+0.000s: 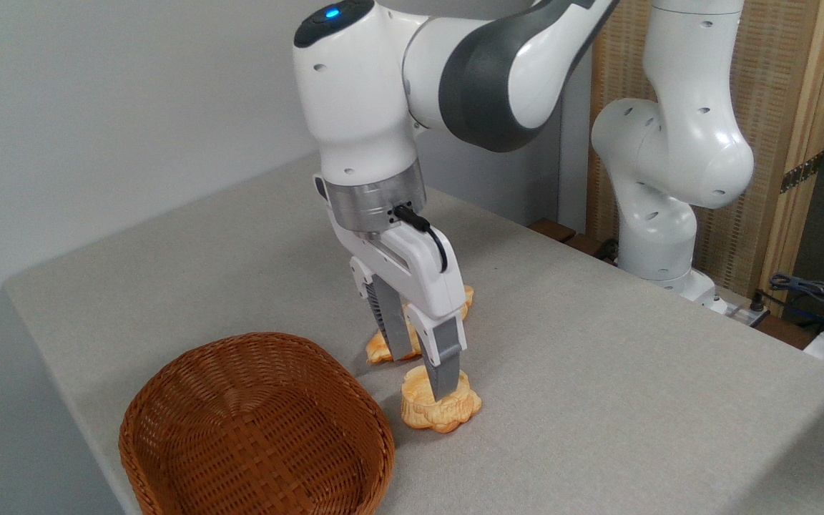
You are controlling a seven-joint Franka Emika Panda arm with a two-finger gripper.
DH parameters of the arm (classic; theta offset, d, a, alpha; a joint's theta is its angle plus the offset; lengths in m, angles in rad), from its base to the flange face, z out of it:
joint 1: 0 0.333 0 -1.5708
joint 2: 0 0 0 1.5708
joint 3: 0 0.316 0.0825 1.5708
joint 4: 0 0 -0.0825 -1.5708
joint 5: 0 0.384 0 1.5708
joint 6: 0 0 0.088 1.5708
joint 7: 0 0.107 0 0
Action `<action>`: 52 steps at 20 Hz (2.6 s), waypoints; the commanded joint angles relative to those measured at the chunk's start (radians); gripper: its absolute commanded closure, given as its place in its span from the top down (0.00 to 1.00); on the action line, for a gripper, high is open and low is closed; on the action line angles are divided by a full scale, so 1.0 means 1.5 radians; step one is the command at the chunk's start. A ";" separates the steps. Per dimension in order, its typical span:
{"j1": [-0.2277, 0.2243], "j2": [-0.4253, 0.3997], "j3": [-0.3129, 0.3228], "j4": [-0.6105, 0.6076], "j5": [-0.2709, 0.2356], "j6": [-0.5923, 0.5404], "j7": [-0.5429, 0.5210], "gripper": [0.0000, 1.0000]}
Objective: Put bread into the basket
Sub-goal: 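Lower the open gripper over the round flower-shaped bun, then close the gripper on the round bun, then lift the round bun and carry it over the wicker basket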
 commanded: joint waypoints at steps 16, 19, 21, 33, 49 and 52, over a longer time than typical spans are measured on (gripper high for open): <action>-0.010 0.021 0.006 -0.029 0.011 0.034 0.013 1.00; -0.010 0.023 0.006 -0.029 0.011 0.034 0.013 0.62; -0.010 0.023 0.006 -0.029 0.011 0.033 0.013 0.55; -0.010 0.021 0.006 -0.028 0.011 0.030 0.013 0.56; -0.012 -0.009 -0.001 0.065 -0.070 0.096 0.020 0.60; -0.012 0.017 -0.001 0.065 -0.098 0.171 -0.003 0.61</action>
